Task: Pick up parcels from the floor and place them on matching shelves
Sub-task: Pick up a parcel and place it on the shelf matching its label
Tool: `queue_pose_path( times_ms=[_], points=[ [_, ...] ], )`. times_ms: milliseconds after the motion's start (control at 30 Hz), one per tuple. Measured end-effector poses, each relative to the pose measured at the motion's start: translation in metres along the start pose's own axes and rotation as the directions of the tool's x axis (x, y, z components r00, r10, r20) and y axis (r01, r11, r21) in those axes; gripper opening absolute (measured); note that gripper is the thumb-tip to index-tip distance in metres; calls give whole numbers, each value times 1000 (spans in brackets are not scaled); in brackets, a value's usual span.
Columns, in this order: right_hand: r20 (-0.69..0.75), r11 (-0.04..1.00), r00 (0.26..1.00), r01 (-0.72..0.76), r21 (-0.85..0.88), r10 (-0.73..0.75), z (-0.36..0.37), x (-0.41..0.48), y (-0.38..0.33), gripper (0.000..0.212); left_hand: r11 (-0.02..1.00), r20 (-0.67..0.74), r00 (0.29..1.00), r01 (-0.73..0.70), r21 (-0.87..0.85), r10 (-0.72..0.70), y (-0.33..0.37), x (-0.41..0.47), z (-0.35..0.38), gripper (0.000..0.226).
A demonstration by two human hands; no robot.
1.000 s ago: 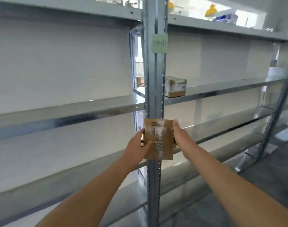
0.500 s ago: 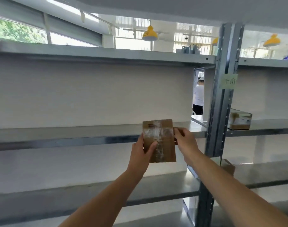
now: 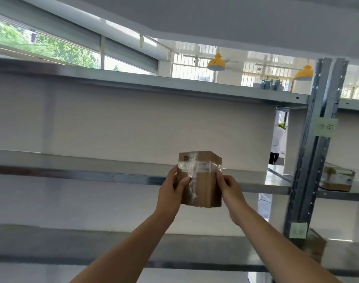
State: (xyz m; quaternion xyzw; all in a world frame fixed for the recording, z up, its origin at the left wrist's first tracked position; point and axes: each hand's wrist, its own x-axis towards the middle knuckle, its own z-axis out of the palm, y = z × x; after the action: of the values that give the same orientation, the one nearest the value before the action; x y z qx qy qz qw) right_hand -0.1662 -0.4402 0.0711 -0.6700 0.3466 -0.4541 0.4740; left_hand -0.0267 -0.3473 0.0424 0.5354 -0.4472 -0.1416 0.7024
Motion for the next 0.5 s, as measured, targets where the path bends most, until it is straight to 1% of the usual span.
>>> queue_pose_path(
  times_ms=[100,167,233,300,367,433,500],
  points=[
    [-89,998,996,8,66,-2,11,-5,10,32,998,-75,997,-8,-63,3,3,-3,-11,39],
    [-96,993,995,14,118,-2,18,-6,13,26,997,-125,992,-24,-71,15,6,-1,-18,33],
    [-90,988,996,30,149,-16,24,-7,9,24,997,-169,985,-31,-64,20,8,2,-23,21],
    [-87,988,995,61,144,-48,27,-8,3,24,998,-197,980,-23,-67,9,7,4,-27,12],
    [-81,988,994,84,133,-73,27,-9,-2,26,998,-229,973,-8,-62,-6,5,4,-30,10],
    [-78,988,993,95,124,-85,25,-9,-4,27,998,-230,973,12,-58,-25,1,5,-32,9],
    [-79,990,993,95,103,-87,24,-9,-4,29,998,-190,980,47,-43,-54,-3,4,-32,11]
  ],
)
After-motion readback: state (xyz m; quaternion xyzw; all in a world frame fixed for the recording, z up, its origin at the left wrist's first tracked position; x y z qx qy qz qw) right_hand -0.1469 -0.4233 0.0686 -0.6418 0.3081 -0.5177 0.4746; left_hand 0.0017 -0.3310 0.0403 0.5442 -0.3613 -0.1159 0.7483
